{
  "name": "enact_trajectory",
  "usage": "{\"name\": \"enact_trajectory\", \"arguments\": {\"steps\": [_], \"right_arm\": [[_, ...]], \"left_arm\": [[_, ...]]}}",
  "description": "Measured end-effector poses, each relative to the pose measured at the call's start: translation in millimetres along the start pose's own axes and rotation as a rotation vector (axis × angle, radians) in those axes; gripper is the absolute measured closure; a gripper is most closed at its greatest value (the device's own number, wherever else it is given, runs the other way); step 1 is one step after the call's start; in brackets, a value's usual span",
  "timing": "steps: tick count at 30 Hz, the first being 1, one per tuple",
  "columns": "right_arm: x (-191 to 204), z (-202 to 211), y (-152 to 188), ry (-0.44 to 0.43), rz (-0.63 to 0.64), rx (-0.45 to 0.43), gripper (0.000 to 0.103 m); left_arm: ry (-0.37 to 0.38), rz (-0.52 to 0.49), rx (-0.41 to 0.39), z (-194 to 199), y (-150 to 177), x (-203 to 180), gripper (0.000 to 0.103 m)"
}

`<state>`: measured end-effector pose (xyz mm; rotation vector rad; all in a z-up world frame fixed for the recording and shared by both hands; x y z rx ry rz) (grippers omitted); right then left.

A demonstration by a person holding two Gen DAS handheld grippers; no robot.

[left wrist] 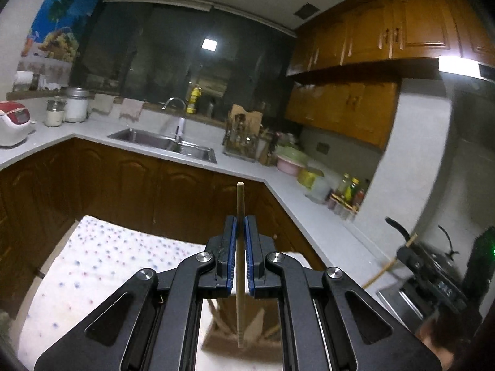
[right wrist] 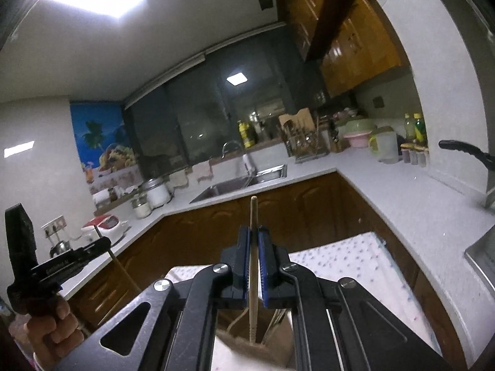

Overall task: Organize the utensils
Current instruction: 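Lower both chopsticks into the wooden holder and open both grippers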

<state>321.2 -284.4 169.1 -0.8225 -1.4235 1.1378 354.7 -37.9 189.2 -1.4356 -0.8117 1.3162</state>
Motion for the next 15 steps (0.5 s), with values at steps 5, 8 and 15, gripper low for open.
{"name": "enact_trajectory", "arguments": {"steps": [5, 8, 15], "right_arm": [[-7, -18, 16, 0.024, 0.010, 0.009, 0.097], [-8, -25, 34, 0.035, 0.021, 0.023, 0.097], [-14, -34, 80, 0.041, 0.024, 0.098, 0.097]], "left_arm": [[-0.030, 0.014, -0.002, -26, 20, 9, 0.098], [-0.035, 0.013, 0.017, -36, 44, 15, 0.098], [-0.033, 0.002, 0.081, -46, 91, 22, 0.097]]}}
Point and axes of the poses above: each gripper's, at about its wrist camera, not at the fingertips, and z roughly against the way its jaws point, x to its left, y to its underside, the point moved 8 cm from there along -z, roughly the way its jaws point, and after that the axes turned 12 degrees about -x, right-handed, at the moved point
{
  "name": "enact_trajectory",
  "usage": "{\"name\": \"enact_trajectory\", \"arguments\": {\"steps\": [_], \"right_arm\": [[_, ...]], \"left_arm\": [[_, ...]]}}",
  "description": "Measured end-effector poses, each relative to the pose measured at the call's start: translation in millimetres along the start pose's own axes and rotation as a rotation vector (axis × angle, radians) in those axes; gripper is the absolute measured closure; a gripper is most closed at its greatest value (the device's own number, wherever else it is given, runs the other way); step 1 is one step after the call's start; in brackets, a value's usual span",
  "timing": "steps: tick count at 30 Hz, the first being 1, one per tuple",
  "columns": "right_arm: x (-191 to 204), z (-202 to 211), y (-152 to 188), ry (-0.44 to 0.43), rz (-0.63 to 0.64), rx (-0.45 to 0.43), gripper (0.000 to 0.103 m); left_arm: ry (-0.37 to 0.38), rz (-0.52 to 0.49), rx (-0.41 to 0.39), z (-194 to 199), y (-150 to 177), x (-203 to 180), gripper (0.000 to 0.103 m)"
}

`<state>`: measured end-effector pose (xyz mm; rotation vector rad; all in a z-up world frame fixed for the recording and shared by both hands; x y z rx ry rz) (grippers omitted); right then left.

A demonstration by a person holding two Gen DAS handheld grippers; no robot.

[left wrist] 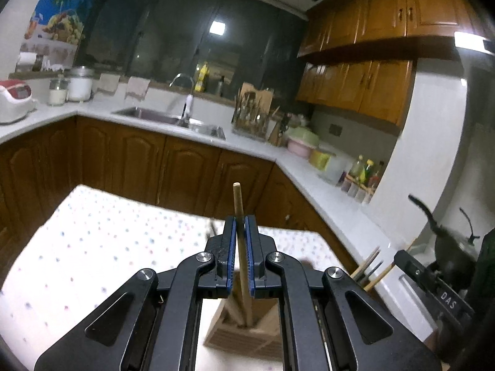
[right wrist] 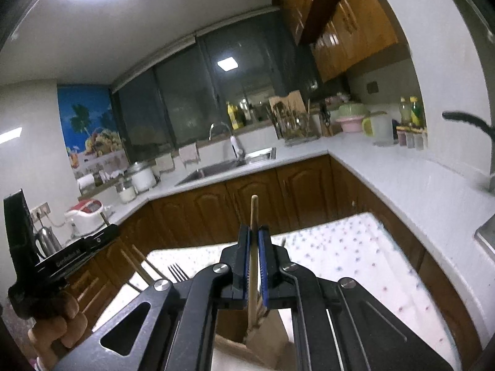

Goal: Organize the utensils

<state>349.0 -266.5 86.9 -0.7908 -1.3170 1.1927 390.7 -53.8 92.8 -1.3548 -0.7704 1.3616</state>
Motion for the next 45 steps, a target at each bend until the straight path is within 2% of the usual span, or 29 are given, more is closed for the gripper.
{"name": "enact_trajectory", "arguments": {"steps": [9, 19, 24, 26, 28, 30, 32, 34, 37, 38, 40, 42, 45], "right_arm": [[0, -7, 25, -0.017, -0.006, 0.070, 0.098], [2, -5, 26, -0.014, -0.014, 0.080, 0.097], [-2, -4, 26, -0.016, -0.043, 0.086, 0.087], [-5, 0, 24, -0.015, -0.059, 0.077, 0.074], [-6, 6, 19, -0.015, -0.073, 0.062, 0.066], [-7, 13, 15, -0.013, -0.081, 0.047, 0.063], [-9, 19, 11, -0.014, -0.095, 0.031, 0.052], [-10, 26, 6, -0.014, -0.108, 0.012, 0.043], [-12, 37, 4, -0.016, -0.124, -0.002, 0.036], [-13, 41, 5, -0.018, -0.135, -0.007, 0.032], [-14, 50, 8, -0.017, -0.151, -0.013, 0.029], [-13, 57, 16, -0.021, -0.161, -0.009, 0.025], [-9, 69, 32, -0.029, -0.166, 0.007, 0.020]], "left_arm": [[0.036, -0.068, 0.013, 10, 14, -8, 0.097], [0.048, -0.056, 0.041, 11, 16, -9, 0.097], [0.044, -0.043, 0.062, 12, 15, -8, 0.096], [0.042, -0.037, 0.062, 15, 14, -6, 0.095], [0.047, -0.027, 0.061, 19, 12, -5, 0.092], [0.045, -0.020, 0.053, 24, 10, -4, 0.083], [0.041, -0.017, 0.036, 31, 7, -3, 0.075], [0.039, -0.013, 0.031, 38, 6, -3, 0.072], [0.023, 0.004, 0.023, 52, 7, 6, 0.061], [0.008, 0.012, 0.021, 59, 9, 11, 0.053], [-0.016, 0.020, 0.019, 71, 14, 19, 0.046], [-0.045, 0.020, 0.028, 84, 24, 27, 0.034], [-0.074, 0.038, 0.043, 107, 43, 40, 0.029]]}}
Point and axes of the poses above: each gripper's, at about its wrist camera, not at the fingertips, and z roughly against the way its jaws point, x to its left, y to its underside, the point moved 8 cm from there along -z, roughly the way its jaws point, and after that the axes turned 12 degrees about -x, right-handed, at the moved point
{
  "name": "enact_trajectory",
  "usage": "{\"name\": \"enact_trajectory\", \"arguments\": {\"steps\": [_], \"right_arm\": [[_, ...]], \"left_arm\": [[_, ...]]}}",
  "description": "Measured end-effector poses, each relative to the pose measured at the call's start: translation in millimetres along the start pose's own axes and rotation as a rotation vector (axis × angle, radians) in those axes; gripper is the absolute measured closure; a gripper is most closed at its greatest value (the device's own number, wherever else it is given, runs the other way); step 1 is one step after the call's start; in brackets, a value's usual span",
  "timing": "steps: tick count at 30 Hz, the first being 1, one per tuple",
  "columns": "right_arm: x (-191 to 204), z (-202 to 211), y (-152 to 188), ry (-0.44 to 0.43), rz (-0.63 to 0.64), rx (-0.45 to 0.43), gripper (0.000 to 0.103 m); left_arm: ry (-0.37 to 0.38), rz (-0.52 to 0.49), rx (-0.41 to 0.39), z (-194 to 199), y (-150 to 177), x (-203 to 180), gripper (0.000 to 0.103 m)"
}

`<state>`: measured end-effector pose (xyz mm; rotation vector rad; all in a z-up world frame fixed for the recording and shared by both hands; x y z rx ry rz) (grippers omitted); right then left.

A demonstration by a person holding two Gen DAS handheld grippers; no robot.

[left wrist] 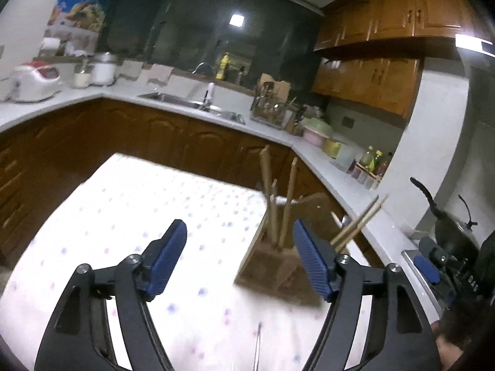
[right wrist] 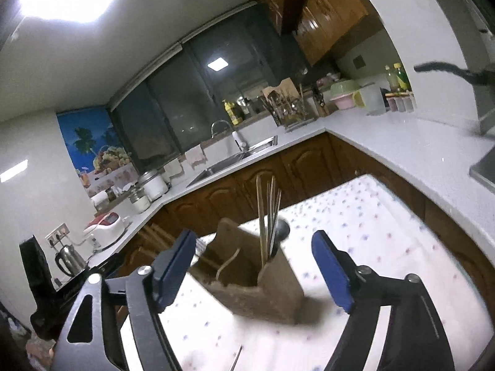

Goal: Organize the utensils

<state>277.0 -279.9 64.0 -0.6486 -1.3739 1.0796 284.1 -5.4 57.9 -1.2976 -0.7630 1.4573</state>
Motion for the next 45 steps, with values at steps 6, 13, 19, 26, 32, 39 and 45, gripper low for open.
{"name": "enact_trajectory", "arguments": {"steps": [6, 13, 19, 26, 32, 39, 45], "right_arm": [[4, 30, 46, -0.005, 0.006, 0.050, 0.013], [8, 64, 81, 0.004, 0.013, 0.063, 0.009], [23, 93, 83, 0.004, 0.093, 0.029, 0.007], [41, 133, 76, 0.019, 0.260, -0.131, 0.000], [41, 151, 100, 0.021, 0.306, -0.132, 0.000], [40, 170, 113, 0.024, 0.327, -0.160, 0.000], [39, 175, 120, 0.028, 0.334, -0.165, 0.000]], "left_arm": [[-0.047, 0.010, 0.051, 38, 38, 20, 0.023], [-0.078, -0.001, 0.077, 73, 64, 33, 0.023], [-0.090, -0.032, 0.044, 100, 64, 36, 0.023], [-0.167, -0.154, -0.077, 136, 71, 32, 0.000], [-0.179, -0.201, -0.101, 154, 87, 34, 0.000], [-0.197, -0.218, -0.122, 168, 104, 39, 0.000], [-0.206, -0.234, -0.130, 173, 113, 40, 0.000]]}}
Point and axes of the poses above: each gripper's, at about its wrist camera, not at the fingertips, and z roughly against the way its jaws point, x to its left, y to its underside, the point moved 8 cm from there along -z, roughly the way its jaws point, and after that the axes turned 12 degrees about -x, right-handed, at the moved point
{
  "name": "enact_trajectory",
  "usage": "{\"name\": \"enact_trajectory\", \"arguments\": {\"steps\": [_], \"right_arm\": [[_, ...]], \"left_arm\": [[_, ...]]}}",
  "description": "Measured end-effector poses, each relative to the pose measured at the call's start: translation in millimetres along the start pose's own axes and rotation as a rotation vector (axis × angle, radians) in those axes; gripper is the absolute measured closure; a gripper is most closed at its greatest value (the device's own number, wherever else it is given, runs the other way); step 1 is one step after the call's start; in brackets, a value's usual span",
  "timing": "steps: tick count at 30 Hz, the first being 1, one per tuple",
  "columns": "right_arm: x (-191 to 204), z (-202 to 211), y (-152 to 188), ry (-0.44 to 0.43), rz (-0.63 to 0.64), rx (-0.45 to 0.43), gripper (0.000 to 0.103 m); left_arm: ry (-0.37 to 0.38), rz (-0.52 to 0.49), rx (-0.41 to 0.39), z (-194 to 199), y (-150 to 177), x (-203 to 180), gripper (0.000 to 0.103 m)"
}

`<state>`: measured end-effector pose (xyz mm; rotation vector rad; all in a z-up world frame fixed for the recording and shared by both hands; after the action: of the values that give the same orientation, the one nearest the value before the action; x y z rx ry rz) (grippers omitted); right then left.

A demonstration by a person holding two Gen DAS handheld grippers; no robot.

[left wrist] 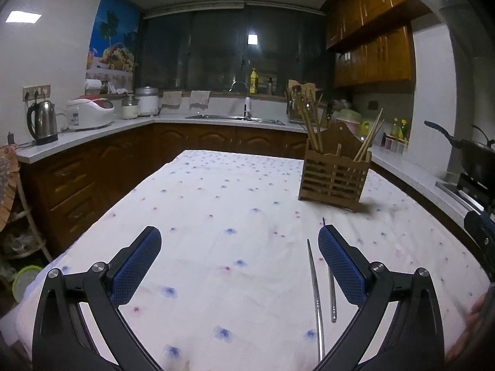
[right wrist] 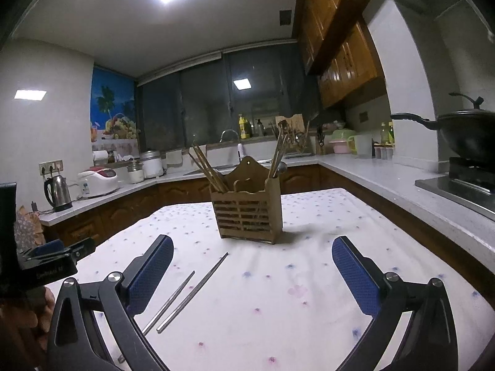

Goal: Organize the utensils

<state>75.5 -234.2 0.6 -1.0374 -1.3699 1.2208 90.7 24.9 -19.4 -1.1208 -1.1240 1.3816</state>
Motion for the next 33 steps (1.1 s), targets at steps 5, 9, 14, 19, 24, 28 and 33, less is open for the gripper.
{"name": "enact_trajectory", "arguments": {"steps": [5, 9, 14, 19, 24, 28, 33], "right_arm": [[-1, 4, 5, 0.000, 0.007, 0.004, 0.000], [-3, 5, 9, 0.005, 0.017, 0.002, 0.000], [-6, 7, 12, 0.015, 0.024, 0.004, 0.000], [-10, 10, 13, 0.018, 0.021, -0.007, 0.000], [-11, 11, 14, 0.016, 0.016, -0.006, 0.000], [-10, 12, 14, 0.013, 0.016, -0.008, 0.000], [-10, 12, 14, 0.014, 0.015, -0.008, 0.000]], "left_arm": [[-0.005, -0.028, -0.014, 5, 4, -4, 0.000], [0.003, -0.036, -0.015, 8, 9, -7, 0.000], [-0.004, -0.056, -0.017, 9, 12, -10, 0.000], [-0.010, -0.053, -0.019, 12, 15, -10, 0.000], [-0.016, -0.061, -0.022, 12, 16, -12, 0.000], [-0.015, -0.061, -0.022, 13, 16, -12, 0.000], [-0.014, -0.058, -0.018, 13, 16, -13, 0.000]]}}
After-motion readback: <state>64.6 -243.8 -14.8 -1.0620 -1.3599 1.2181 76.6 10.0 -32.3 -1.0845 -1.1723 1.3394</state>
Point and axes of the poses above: each gripper's, at about its wrist camera, not at the fingertips, and z roughly against the way its jaws point, x to its left, y to its underside, the point moved 8 cm from there along -z, roughly the way its jaws point, and after that the axes turned 12 degrees about -x, right-handed, at the moved point
